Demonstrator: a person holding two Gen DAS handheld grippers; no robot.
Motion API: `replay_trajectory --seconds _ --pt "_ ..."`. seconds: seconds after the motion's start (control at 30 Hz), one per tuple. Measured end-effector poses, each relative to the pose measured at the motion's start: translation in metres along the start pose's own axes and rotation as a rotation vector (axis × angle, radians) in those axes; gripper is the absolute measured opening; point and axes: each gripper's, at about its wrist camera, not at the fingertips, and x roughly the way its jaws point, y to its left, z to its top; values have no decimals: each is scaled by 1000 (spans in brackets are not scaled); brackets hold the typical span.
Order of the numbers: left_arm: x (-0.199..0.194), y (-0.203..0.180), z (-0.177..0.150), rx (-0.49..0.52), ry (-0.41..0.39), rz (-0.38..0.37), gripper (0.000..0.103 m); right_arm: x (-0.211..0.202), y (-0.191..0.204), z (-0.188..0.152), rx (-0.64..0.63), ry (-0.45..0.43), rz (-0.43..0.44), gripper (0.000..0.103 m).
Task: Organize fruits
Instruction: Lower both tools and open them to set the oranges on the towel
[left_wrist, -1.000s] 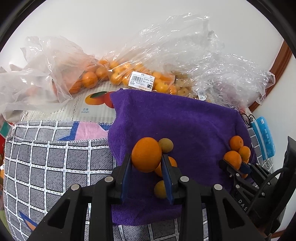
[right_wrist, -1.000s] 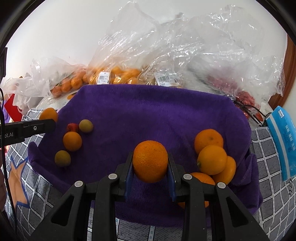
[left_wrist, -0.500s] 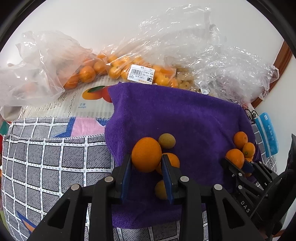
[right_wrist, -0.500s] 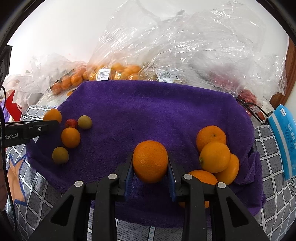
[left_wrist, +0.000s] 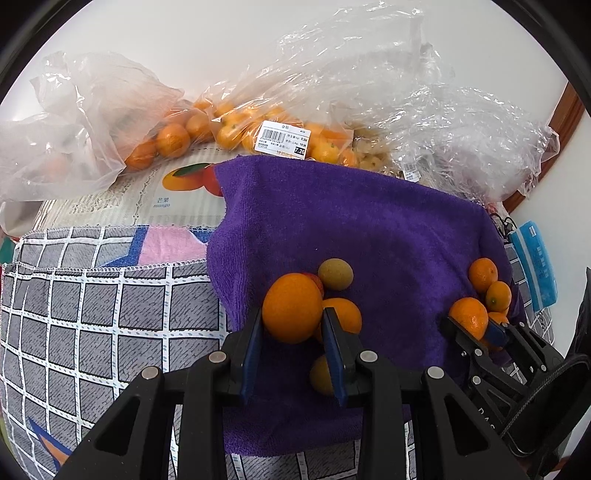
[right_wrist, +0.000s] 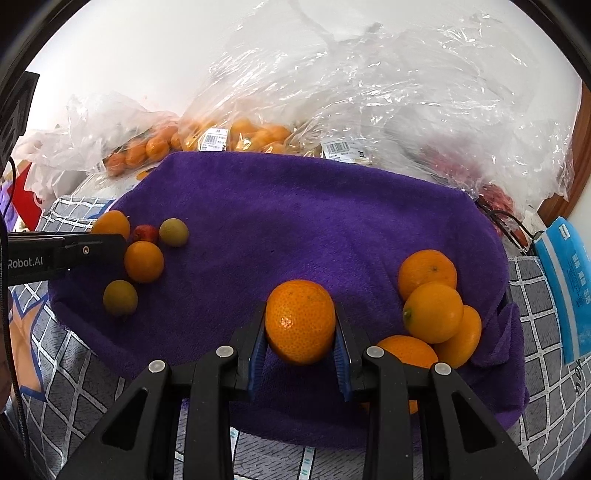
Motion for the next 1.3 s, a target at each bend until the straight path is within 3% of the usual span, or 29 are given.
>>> replay_trajectory --seconds 0.83,1.3 --pt "-6 0 -4 -2 -6 -13 31 -1 6 -5 -24 1 -27 32" --pt "-8 3 -4 -32 8 -38 31 -7 4 -6 -2 -3 -32 43"
